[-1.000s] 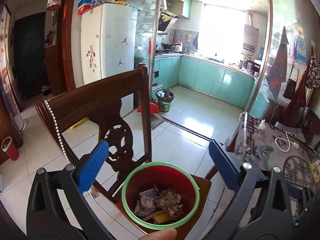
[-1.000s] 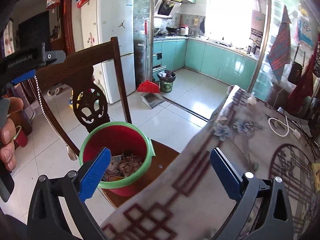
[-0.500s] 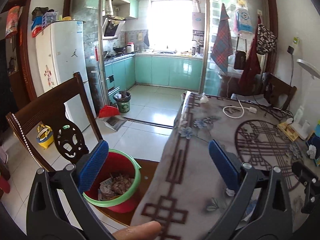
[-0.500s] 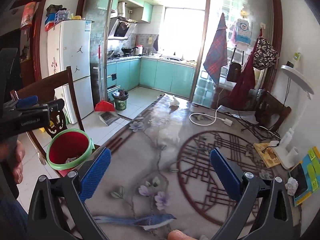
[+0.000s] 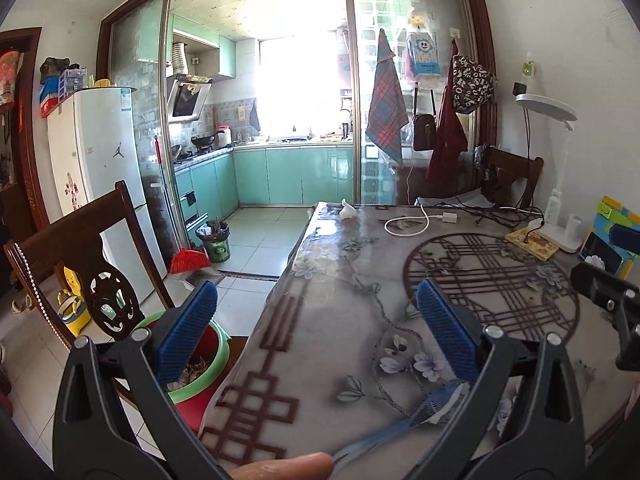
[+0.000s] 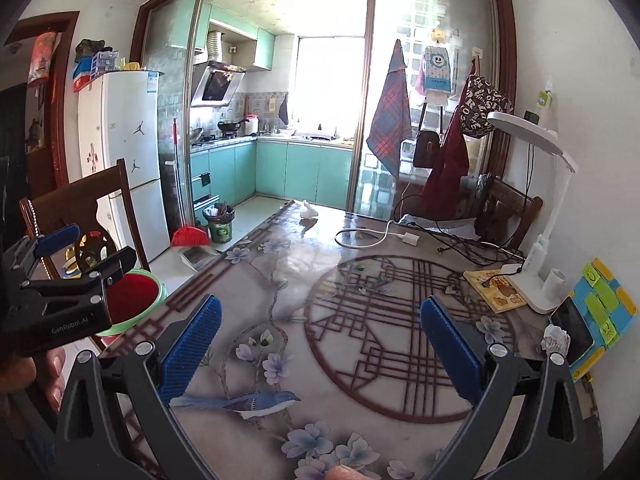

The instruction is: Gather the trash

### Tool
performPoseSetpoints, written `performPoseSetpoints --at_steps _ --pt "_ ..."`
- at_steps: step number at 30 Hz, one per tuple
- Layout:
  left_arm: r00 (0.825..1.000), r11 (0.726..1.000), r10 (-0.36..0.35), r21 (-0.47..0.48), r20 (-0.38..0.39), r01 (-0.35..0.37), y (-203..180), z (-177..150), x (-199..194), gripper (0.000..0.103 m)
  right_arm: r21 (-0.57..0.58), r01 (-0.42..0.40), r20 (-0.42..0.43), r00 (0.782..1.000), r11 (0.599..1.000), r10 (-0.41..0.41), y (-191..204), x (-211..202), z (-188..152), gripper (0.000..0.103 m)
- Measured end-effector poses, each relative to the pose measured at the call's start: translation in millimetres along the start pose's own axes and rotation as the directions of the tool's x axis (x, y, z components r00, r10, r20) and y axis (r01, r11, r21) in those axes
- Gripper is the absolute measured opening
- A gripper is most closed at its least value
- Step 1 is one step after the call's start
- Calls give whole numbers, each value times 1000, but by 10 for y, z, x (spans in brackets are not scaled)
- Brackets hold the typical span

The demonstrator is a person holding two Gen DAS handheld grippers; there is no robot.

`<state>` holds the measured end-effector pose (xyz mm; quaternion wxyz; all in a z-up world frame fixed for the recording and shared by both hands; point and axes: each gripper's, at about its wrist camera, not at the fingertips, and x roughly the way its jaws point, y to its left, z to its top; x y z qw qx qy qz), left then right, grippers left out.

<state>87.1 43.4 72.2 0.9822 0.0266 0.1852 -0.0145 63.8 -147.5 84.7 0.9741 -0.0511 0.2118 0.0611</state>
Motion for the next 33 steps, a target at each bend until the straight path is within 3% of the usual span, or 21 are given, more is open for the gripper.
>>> performPoseSetpoints --at_steps 12,33 --pt "1000 998 14 64 20 -15 -157 -155 92 98 17 3 -7 1000 1000 -3 -24 43 -166 97" --pt "999 999 35 30 14 -35 -67 -135 88 98 7 -12 -25 1000 1000 12 56 91 -223 97"
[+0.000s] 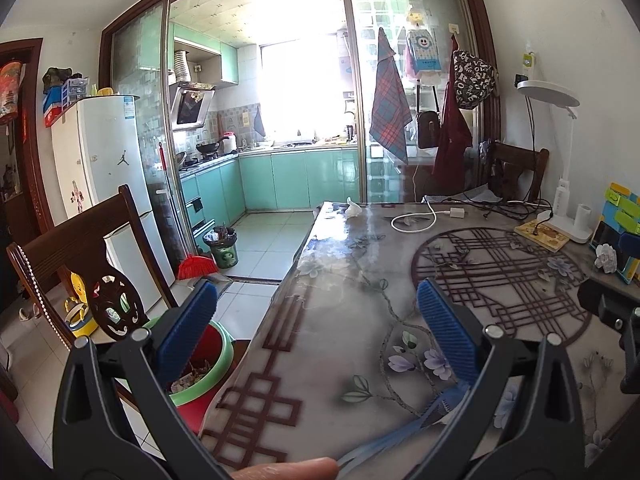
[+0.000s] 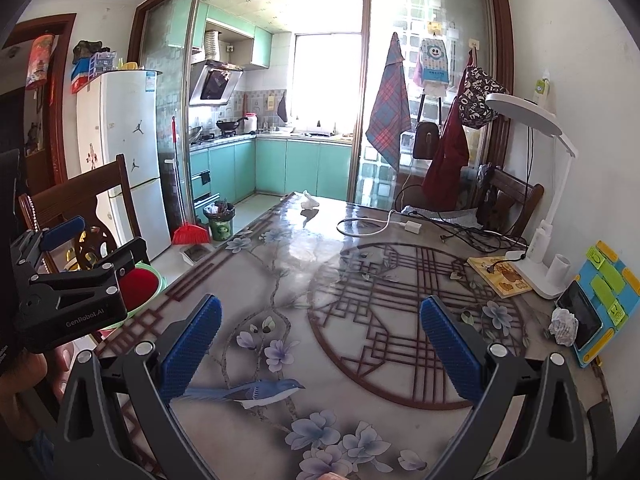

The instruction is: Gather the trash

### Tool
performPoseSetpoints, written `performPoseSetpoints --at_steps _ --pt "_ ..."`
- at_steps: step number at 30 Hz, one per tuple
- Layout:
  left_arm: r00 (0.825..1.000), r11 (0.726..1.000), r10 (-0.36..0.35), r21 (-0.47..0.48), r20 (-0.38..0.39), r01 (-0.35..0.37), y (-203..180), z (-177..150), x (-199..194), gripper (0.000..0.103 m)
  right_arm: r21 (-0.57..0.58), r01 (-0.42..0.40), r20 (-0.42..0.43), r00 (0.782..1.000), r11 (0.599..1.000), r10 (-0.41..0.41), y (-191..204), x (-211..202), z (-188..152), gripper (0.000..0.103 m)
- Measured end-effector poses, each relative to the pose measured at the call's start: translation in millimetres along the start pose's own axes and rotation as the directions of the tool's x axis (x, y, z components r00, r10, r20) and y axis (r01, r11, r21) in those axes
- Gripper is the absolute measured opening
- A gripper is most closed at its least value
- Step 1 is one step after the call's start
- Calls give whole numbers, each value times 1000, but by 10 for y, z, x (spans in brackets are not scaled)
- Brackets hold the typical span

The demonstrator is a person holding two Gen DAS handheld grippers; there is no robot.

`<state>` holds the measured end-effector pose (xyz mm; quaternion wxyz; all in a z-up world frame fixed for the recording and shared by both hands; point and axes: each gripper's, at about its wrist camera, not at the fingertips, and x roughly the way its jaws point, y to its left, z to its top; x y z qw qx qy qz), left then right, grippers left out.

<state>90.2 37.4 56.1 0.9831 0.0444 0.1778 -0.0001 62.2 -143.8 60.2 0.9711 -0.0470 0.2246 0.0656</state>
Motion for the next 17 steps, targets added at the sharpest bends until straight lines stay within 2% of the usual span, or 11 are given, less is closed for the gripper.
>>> performPoseSetpoints --at_steps 5,8,17 --pt "1000 1000 1 -4 16 -1 6 3 -32 98 3 1 -9 1000 1000 -1 1 27 -29 97" --pt "998 999 38 5 44 -38 -4 22 -72 98 2 2 -10 1000 1000 -2 8 37 -36 97" --pt "998 998 53 -28 22 -53 44 49 -24 98 2 2 -10 1000 1000 -2 10 37 -41 97"
